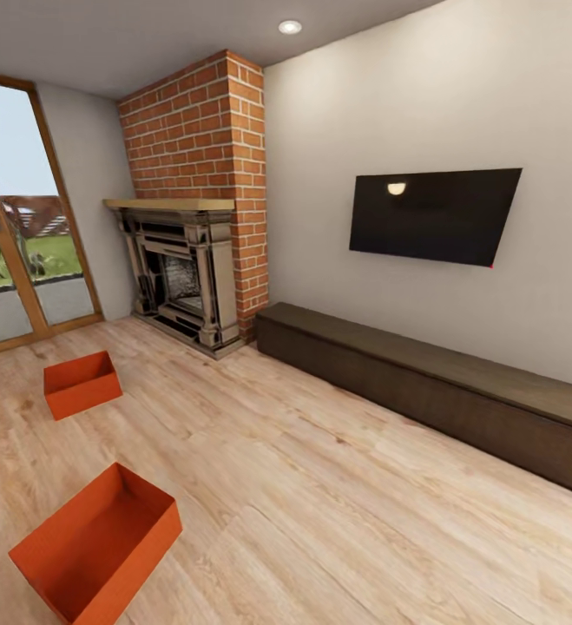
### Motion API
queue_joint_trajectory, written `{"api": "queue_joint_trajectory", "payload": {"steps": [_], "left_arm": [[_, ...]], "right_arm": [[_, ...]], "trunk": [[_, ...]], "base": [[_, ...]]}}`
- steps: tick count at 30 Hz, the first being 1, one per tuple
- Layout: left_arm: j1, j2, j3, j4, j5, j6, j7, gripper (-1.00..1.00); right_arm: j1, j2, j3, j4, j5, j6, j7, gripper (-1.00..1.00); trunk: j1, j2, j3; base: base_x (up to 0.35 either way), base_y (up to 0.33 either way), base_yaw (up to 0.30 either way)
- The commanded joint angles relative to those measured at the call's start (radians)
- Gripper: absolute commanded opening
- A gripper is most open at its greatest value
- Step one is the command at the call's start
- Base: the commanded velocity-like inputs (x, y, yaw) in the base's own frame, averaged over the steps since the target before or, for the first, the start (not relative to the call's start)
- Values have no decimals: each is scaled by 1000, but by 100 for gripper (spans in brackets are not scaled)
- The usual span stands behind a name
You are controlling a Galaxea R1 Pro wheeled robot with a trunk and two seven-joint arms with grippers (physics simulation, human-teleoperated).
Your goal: Move the two storage containers from the living room to the garage. In the garage, place one container on the floor and stack the other container on top of it (either order is fine).
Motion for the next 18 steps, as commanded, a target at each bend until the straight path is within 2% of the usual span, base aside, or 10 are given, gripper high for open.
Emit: {"api": "queue_joint_trajectory", "payload": {"steps": [1,7,18], "left_arm": [[0,0,0,0,10,-3,0,100],[0,-2,1,0,9,-10,0,100],[0,-6,3,0,7,-16,13,100]], "right_arm": [[-1,0,8,3,-8,-5,0,100],[-1,0,8,3,-8,-7,0,100],[-1,0,8,3,-8,-7,0,100]], "trunk": [[0,0,-1],[0,0,-1],[0,0,-1]], "base": [[245,-169,0],[104,-72,67],[4,-3,256]]}}
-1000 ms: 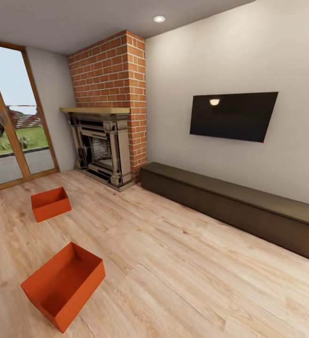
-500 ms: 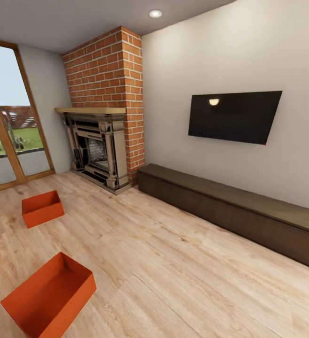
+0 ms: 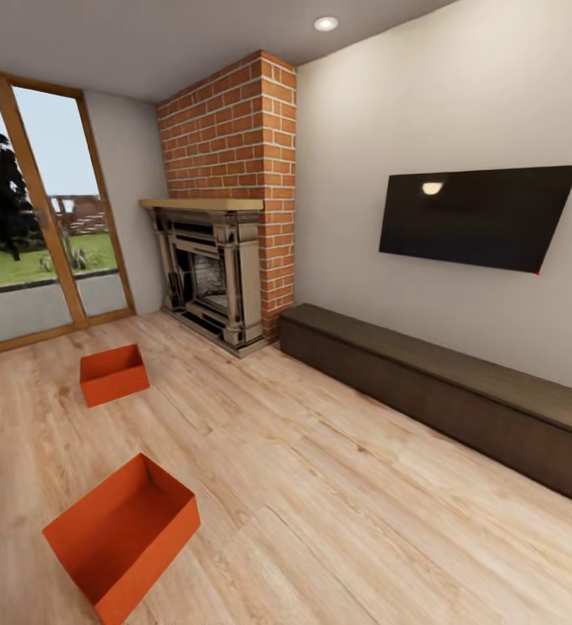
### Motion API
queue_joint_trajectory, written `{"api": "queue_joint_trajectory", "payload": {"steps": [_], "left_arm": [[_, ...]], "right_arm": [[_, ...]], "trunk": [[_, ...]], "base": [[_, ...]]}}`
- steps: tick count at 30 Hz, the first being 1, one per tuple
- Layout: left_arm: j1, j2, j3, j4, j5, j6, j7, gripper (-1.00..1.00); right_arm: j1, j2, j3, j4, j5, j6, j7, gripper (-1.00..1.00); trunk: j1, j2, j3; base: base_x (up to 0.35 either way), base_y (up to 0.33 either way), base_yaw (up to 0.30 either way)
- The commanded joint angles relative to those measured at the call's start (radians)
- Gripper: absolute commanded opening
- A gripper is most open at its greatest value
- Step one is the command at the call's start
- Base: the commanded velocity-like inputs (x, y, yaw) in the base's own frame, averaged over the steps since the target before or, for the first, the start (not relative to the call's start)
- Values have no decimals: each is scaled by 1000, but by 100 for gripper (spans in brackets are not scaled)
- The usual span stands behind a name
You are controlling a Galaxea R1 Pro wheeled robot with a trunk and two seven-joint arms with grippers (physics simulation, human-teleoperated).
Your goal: Move the two storage containers from the living room to the garage. In the garage, place one container on the floor and stack the other container on top of it (either order is fine).
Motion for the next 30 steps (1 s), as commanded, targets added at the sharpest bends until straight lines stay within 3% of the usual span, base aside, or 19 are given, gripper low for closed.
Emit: {"api": "queue_joint_trajectory", "payload": {"steps": [1,9,30], "left_arm": [[0,0,0,0,10,-2,0,100],[0,0,-1,0,10,-2,-1,100],[0,1,-1,0,12,-2,-1,100]], "right_arm": [[-1,1,8,3,-8,-6,0,100],[-1,2,8,3,-8,-6,0,100],[-1,0,8,3,-8,-6,0,100]], "trunk": [[0,0,-1],[0,0,-1],[0,0,-1]], "base": [[0,0,270],[58,-26,270],[242,-166,270]]}}
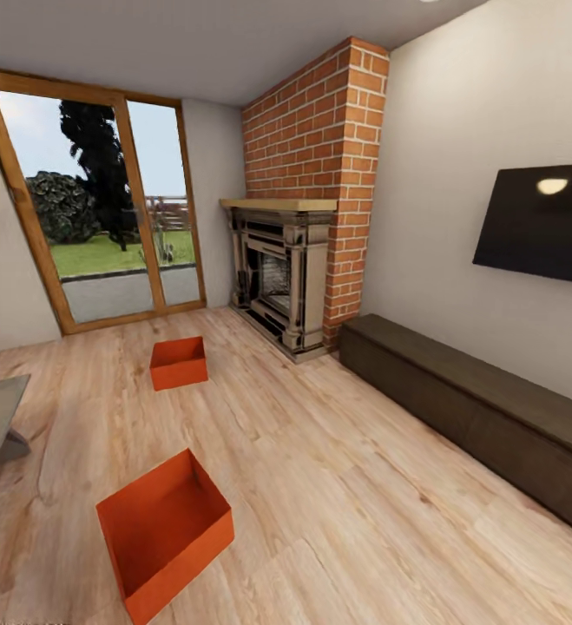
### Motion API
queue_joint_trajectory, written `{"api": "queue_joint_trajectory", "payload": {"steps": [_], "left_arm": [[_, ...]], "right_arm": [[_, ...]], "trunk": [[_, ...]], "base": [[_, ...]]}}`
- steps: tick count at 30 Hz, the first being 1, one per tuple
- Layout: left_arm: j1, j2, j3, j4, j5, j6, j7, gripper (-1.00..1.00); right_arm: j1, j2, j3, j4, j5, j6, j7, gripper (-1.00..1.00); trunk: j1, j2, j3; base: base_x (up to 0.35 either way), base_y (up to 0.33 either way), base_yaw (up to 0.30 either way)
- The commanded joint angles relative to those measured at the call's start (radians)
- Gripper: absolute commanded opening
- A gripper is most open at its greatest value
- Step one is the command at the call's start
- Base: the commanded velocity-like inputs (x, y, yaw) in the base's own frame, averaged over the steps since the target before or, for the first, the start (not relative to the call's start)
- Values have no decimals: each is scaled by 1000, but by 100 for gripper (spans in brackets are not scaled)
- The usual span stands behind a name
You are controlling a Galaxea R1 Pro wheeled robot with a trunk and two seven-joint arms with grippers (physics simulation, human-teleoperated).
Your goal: Move the two storage containers from the living room to the garage. In the garage, place one container on the floor and stack the other container on top of it (either order is fine).
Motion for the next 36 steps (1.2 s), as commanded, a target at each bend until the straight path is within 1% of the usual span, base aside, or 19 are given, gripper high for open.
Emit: {"api": "queue_joint_trajectory", "payload": {"steps": [1,26,36], "left_arm": [[0,0,0,0,10,-2,0,100],[0,1,0,0,10,-1,-2,100],[0,3,0,0,10,-2,-10,100]], "right_arm": [[-1,0,8,3,-8,-5,0,100],[-1,-1,8,3,-8,-5,0,100],[-1,-1,8,3,-8,-5,0,100]], "trunk": [[0,0,-1],[0,0,-1],[0,0,-1]], "base": [[236,-196,270],[221,-172,270],[40,-24,270]]}}
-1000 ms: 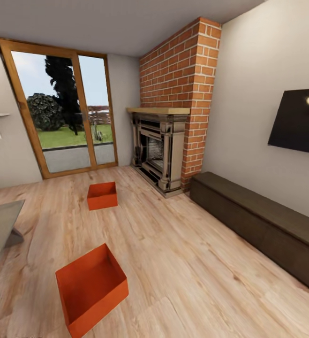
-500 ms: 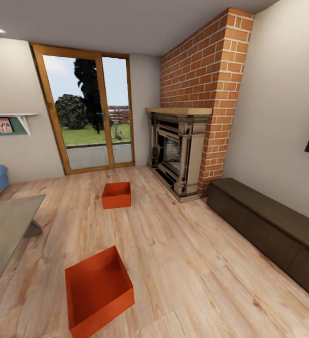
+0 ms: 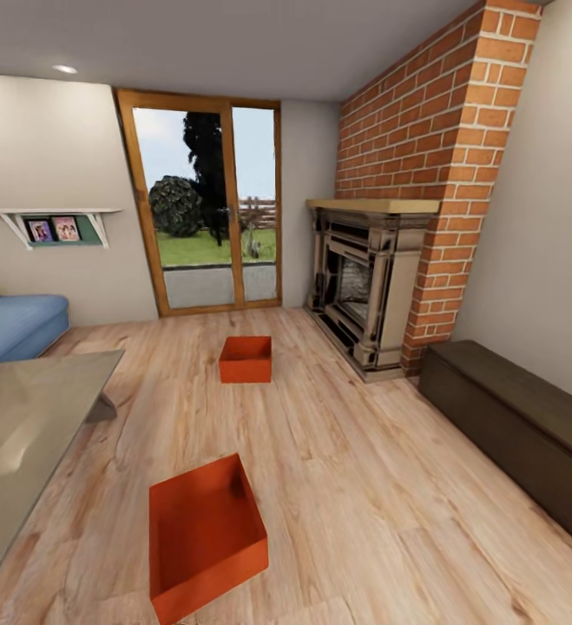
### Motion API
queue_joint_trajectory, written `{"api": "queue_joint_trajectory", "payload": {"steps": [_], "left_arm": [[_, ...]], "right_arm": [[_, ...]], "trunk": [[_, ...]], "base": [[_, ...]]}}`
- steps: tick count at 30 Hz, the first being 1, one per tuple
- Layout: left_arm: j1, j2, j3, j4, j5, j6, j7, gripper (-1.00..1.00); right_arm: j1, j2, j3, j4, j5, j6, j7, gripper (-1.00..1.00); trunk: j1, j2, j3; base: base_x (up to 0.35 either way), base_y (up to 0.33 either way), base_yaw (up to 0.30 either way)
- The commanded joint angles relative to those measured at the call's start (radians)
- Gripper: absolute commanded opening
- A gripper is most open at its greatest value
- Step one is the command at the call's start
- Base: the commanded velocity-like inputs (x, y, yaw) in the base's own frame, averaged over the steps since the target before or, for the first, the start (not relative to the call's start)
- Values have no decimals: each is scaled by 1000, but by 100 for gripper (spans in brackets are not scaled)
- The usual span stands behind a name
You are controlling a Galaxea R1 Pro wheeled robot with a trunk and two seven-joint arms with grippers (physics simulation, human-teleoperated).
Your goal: Move the two storage containers from the living room to the garage. In the garage, place one container on the floor and stack the other container on top of it (either order is fine).
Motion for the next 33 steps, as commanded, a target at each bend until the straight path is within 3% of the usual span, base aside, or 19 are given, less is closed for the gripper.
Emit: {"api": "queue_joint_trajectory", "payload": {"steps": [1,17,33], "left_arm": [[0,0,0,0,10,-2,0,100],[0,0,0,0,10,-1,-2,100],[0,0,0,0,10,-1,-2,100]], "right_arm": [[-1,1,8,3,-8,-6,0,100],[-1,0,8,3,-8,-6,0,100],[-1,-1,8,3,-8,-6,0,100]], "trunk": [[0,0,-1],[0,0,-1],[0,0,-1]], "base": [[1,-1,270],[8,0,270],[300,0,270]]}}
